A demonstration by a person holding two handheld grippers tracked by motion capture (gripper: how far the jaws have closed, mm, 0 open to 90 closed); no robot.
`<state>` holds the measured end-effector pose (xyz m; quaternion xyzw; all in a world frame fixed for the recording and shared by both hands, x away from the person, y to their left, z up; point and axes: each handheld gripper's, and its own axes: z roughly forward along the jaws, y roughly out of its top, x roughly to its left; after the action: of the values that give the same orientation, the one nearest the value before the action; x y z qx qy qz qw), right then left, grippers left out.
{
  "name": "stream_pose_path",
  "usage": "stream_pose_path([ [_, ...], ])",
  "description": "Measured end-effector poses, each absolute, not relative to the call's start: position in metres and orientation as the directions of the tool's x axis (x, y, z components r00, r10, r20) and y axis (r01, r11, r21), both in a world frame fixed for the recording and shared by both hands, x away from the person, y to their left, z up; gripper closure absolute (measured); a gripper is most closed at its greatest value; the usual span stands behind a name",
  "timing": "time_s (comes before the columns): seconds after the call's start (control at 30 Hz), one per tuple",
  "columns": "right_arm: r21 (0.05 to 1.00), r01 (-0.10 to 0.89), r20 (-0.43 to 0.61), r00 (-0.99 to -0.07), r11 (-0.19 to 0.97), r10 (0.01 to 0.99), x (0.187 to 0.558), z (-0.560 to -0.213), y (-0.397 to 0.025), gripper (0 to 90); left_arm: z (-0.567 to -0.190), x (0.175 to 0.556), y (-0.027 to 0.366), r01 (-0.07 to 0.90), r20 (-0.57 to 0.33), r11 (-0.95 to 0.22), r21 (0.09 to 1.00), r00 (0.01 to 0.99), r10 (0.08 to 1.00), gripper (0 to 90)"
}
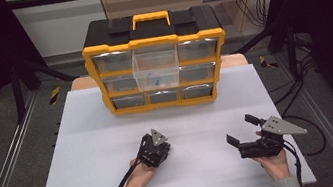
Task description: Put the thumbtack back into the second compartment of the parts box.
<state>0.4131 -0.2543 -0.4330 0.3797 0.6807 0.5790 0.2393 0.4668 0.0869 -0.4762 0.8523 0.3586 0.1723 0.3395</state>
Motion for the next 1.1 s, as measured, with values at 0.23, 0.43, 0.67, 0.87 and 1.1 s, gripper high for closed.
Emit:
stream_pose_path([
  [0.23, 0.971, 0.237, 0.114, -0.598, 0.039, 0.793, 0.413, -0.433, -0.254, 0.3, -0.474, 0.466, 0.088, 0.492, 0.046, -0.505, 0.71, 0.683, 0.729, 84.4],
  [0.43, 0.971, 0.234, 0.107, -0.597, 0.045, 0.795, 0.413, -0.433, -0.254, 0.3, -0.469, 0.465, 0.091, 0.485, 0.039, -0.492, 0.723, 0.683, 0.729, 84.5],
  [0.67, 0.971, 0.235, 0.107, -0.598, 0.047, 0.794, 0.413, -0.433, -0.254, 0.4, -0.459, 0.462, 0.095, 0.471, 0.037, -0.487, 0.735, 0.69, 0.723, 84.5],
  [0.87, 0.971, 0.235, 0.105, -0.6, 0.049, 0.793, 0.414, -0.434, -0.254, 0.3, -0.451, 0.461, 0.101, 0.468, 0.026, -0.475, 0.745, 0.692, 0.722, 84.4],
  [1.1, 0.971, 0.234, 0.11, -0.598, 0.041, 0.794, 0.414, -0.433, -0.254, 0.3, -0.441, 0.46, 0.106, 0.463, 0.02, -0.469, 0.752, 0.695, 0.718, 84.4],
])
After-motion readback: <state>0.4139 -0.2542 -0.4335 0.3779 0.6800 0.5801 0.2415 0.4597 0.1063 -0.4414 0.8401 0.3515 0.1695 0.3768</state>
